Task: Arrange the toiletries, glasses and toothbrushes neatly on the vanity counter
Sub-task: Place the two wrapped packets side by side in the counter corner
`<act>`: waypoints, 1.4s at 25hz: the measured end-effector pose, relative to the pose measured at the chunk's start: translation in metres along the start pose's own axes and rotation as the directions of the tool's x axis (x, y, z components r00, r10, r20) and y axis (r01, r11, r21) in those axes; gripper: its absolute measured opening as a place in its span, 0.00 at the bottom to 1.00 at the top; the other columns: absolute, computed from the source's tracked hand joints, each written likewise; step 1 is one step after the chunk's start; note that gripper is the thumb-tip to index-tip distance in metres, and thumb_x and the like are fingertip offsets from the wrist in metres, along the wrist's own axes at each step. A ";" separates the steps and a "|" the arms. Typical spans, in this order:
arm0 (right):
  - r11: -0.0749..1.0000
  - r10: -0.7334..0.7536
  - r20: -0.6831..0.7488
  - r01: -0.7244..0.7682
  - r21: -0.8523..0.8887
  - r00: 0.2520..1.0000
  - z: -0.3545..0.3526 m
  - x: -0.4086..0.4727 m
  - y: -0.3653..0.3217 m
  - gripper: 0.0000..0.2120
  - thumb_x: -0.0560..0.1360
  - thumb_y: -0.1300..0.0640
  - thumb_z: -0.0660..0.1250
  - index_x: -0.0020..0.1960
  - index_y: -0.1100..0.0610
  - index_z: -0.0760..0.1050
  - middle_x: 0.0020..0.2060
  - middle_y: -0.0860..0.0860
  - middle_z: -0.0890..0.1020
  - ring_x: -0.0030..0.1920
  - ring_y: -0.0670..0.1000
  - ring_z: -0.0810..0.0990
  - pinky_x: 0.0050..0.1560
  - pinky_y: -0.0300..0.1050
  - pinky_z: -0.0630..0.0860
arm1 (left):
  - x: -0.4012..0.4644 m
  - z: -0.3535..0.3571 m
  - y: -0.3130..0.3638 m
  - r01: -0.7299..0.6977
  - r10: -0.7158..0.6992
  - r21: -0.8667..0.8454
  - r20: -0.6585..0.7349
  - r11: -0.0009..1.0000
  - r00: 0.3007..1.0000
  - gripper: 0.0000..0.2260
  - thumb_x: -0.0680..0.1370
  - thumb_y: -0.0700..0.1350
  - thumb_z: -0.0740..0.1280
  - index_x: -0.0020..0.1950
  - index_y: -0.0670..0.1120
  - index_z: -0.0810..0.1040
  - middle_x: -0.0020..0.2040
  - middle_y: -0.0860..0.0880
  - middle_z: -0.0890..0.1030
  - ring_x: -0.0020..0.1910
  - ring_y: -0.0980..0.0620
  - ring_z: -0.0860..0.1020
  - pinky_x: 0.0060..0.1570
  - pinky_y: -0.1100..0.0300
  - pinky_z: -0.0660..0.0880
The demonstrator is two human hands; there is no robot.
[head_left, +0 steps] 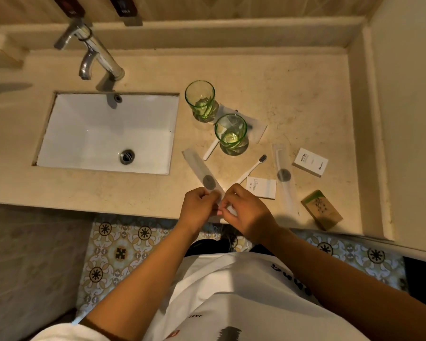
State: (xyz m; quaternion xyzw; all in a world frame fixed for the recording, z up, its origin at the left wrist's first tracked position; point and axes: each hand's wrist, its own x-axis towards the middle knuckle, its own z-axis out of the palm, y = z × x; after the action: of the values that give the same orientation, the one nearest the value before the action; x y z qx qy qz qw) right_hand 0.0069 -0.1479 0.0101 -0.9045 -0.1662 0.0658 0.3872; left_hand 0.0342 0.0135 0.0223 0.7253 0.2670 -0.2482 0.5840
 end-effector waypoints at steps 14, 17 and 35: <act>0.959 0.202 -0.451 -0.270 -0.089 0.869 -0.083 0.048 0.006 0.07 0.79 0.58 0.68 0.47 0.60 0.84 0.39 0.52 0.85 0.36 0.46 0.83 0.39 0.40 0.82 | 0.053 0.032 0.129 -0.343 0.313 0.014 0.374 0.939 0.873 0.06 0.80 0.41 0.70 0.48 0.41 0.85 0.45 0.40 0.87 0.44 0.45 0.86 0.45 0.49 0.85; 0.689 0.717 -0.329 -0.552 0.469 0.615 -0.113 0.048 0.022 0.09 0.78 0.57 0.67 0.41 0.46 0.79 0.36 0.42 0.81 0.36 0.38 0.78 0.41 0.35 0.76 | 0.077 0.080 0.153 -0.365 0.286 0.108 0.435 0.925 0.854 0.11 0.78 0.41 0.71 0.46 0.32 0.82 0.43 0.30 0.82 0.37 0.45 0.80 0.49 0.39 0.81; 0.221 0.951 -0.142 -0.285 0.933 0.274 -0.193 0.112 0.235 0.08 0.78 0.55 0.69 0.43 0.58 0.82 0.26 0.47 0.77 0.26 0.44 0.72 0.26 0.36 0.70 | 0.233 0.309 0.259 -0.031 -0.084 0.238 0.457 0.971 0.885 0.03 0.78 0.36 0.71 0.47 0.36 0.81 0.42 0.34 0.84 0.33 0.46 0.83 0.36 0.56 0.85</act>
State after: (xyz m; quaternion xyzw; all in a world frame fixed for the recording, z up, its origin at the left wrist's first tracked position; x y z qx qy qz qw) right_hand 0.2184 -0.3912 -0.0249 -0.5484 0.4812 -0.0628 0.6810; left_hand 0.3657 -0.3117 -0.0098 0.7059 0.0979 -0.4528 0.5358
